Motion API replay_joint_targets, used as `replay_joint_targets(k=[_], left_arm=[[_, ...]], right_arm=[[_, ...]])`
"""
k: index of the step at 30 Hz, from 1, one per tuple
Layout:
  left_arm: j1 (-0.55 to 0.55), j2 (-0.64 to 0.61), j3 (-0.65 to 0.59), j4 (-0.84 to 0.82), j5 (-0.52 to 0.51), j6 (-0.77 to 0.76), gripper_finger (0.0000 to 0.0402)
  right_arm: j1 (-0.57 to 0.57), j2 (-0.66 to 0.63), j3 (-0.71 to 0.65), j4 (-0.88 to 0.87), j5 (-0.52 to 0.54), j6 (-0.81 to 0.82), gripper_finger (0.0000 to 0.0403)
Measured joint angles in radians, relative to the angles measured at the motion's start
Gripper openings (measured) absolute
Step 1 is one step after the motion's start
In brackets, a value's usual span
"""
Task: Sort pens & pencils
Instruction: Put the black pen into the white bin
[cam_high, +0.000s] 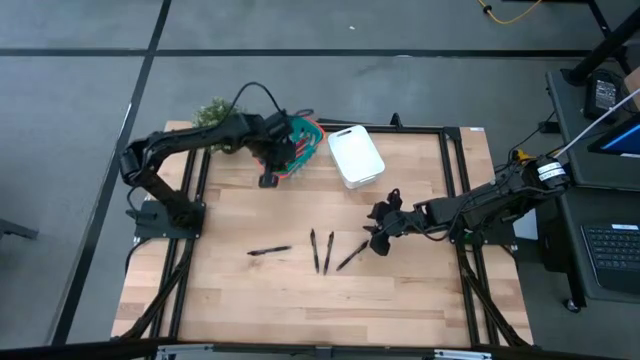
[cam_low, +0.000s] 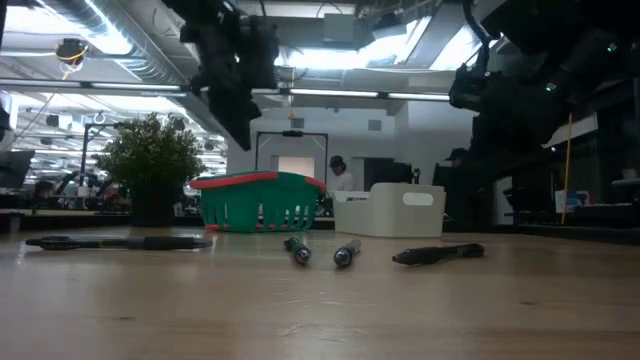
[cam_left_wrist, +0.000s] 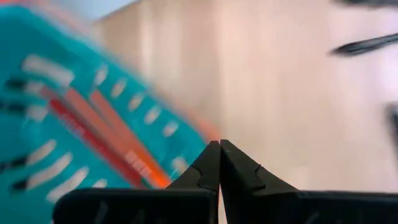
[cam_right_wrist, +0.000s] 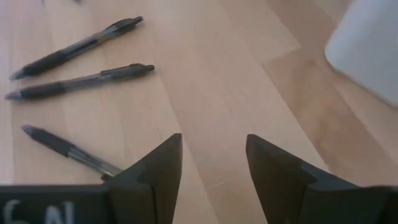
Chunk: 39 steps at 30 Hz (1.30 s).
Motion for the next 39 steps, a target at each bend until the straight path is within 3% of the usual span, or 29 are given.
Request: replay_joint_targets(k=[5, 8, 14, 18, 22, 26, 31, 39], left_arm=[[-0.108, -0.072, -0.06, 0.108, 0.033, -0.001, 0.0003], [-0.172, -0.156, -0.154, 0.194, -0.036, -0.047, 0.0001], [-0.293, -0.36, -0.375, 0.361, -0.15, -0.215, 0.0008], [-0.375, -0.47, -0.518, 0.503, -0.204, -0.304, 0.0002], [-0.478, -0.545, -0.655, 0.656, -0.321, -0.373, 0.0003], [-0.585, -0.593, -0.775, 0.824, -0.486, -0.428, 0.0004], [-0.688, -0.629, -0.843, 0.925, -0.605, -0.454, 0.0003], [-0.77, -0.633, -0.843, 0.942, -0.64, -0.512, 0.001]], right_arm=[[-0.035, 0.0, 0.0, 0.072, -0.08, -0.11, 0.018], [-0.062, 0.0, 0.022, 0.061, -0.146, -0.15, 0.018], [-0.079, 0.0, 0.128, -0.059, -0.178, -0.304, 0.018], [-0.079, 0.0, 0.228, -0.225, -0.185, -0.291, 0.018], [-0.078, 0.01, 0.291, -0.297, -0.224, -0.252, 0.018], [-0.055, 0.09, 0.358, -0.334, -0.263, -0.28, 0.018], [-0.012, 0.247, 0.485, -0.481, -0.272, -0.365, 0.018], [0.041, 0.452, 0.677, -0.606, -0.303, -0.459, 0.018]])
